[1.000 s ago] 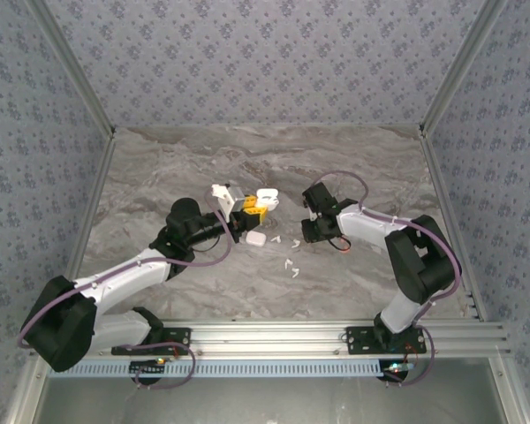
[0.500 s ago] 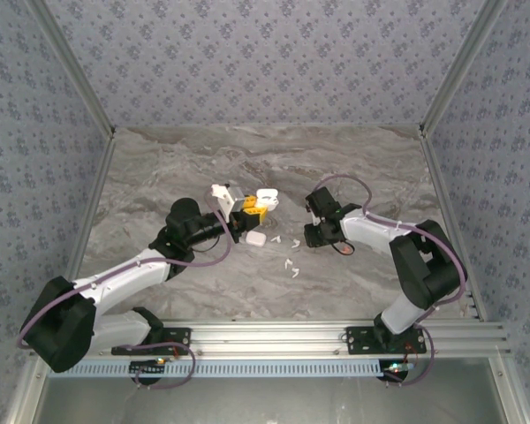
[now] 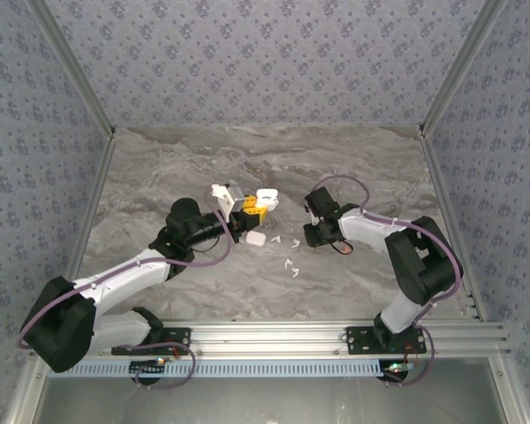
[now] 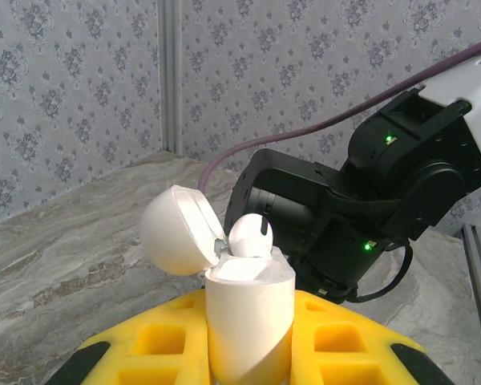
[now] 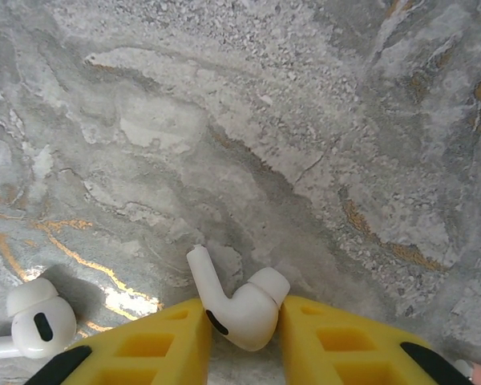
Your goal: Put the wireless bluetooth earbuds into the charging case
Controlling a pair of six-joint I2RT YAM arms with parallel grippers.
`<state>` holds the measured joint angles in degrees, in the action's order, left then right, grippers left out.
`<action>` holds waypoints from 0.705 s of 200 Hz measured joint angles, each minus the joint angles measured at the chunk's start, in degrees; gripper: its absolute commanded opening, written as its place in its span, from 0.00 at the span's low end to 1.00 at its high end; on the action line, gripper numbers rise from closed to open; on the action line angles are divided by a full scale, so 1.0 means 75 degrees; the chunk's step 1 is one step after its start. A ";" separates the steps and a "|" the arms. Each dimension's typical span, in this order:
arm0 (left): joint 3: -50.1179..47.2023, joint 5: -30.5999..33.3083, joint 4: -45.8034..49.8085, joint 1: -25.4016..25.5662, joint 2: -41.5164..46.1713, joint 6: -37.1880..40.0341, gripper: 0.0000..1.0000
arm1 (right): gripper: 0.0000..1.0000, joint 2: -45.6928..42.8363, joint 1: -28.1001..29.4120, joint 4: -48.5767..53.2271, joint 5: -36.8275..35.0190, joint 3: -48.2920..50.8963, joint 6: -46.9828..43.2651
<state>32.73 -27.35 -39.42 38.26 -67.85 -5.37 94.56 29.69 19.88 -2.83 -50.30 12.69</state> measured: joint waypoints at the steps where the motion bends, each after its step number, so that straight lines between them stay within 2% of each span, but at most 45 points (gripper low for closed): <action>1: 0.0000 0.0000 0.0000 0.0000 0.0000 0.0000 0.00 | 0.28 0.0000 0.0000 0.0000 0.0000 0.0000 0.0000; 47: 0.0015 -0.0003 0.0041 0.0000 -0.0012 0.0000 0.00 | 0.17 -0.0029 -0.0041 0.0038 -0.0023 -0.0026 -0.0082; 92: 0.0015 -0.0003 0.0195 0.0000 -0.0023 0.0140 0.00 | 0.17 -0.0425 -0.0224 0.0367 0.0283 -0.0122 -0.0216; 141: 0.0017 -0.0152 0.0656 0.0000 -0.0169 0.0615 0.00 | 0.16 -0.1180 -0.0565 0.1816 0.1314 -0.0769 -0.0495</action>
<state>32.86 -28.49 -34.50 38.26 -69.12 -0.75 85.71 25.45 33.50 7.03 -56.07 8.97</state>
